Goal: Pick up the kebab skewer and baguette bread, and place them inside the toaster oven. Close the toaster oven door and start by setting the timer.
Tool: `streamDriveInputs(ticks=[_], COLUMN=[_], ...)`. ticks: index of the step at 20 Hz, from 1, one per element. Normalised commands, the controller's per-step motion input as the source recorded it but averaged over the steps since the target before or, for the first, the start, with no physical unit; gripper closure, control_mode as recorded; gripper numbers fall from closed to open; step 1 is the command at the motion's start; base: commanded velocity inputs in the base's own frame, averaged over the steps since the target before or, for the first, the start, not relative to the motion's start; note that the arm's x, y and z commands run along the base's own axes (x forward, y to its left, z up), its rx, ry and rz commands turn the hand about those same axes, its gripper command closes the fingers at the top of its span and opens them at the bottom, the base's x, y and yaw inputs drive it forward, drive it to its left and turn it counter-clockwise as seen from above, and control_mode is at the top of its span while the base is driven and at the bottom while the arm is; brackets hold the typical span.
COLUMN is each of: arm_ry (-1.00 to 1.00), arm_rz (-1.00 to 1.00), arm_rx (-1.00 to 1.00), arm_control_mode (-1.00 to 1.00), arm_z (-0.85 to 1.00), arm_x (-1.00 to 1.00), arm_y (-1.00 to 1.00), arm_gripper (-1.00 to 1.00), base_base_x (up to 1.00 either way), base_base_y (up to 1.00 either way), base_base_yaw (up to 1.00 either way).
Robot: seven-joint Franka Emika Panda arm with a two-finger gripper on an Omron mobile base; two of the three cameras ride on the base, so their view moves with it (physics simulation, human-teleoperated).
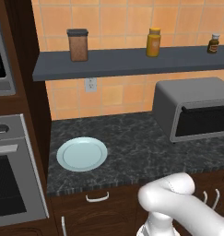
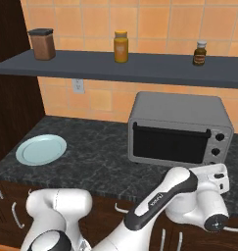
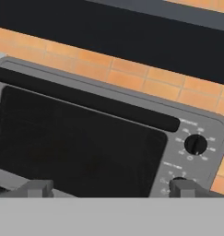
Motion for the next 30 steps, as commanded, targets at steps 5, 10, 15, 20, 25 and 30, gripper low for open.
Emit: streamDriveInputs(ticks=[5, 10, 15, 20, 25, 30], arm_ry=[-0.06, 0.00, 0.00, 0.00, 0.00, -0.01], arm_rz=[0.00, 0.00, 0.00, 0.00, 0.00, 0.00], arm_rx=[0.00, 0.00, 0.00, 0.02, 0.06, 0.09], arm_control_mode=[-1.00, -1.00, -1.00, -1.00, -1.00, -1.00], arm_z=[-0.07, -0.17, -0.24, -0.38, -0.20, -0.01], arm_x=[0.26, 0.22, 0.32, 0.50, 0.40, 0.35], arm_y=[-0.60, -0.55, -0.46, -0.14, -0.26, -0.43], arm_gripper=[-1.00, -1.00, -1.00, -1.00, -1.00, -1.00], base_base_x=[0.00, 0.00, 0.00, 0.00, 0.00, 0.00], base_base_y=[0.00, 0.00, 0.00, 0.00, 0.00, 0.00], base_base_yaw=[0.00, 0.00, 0.00, 0.00, 0.00, 0.00])
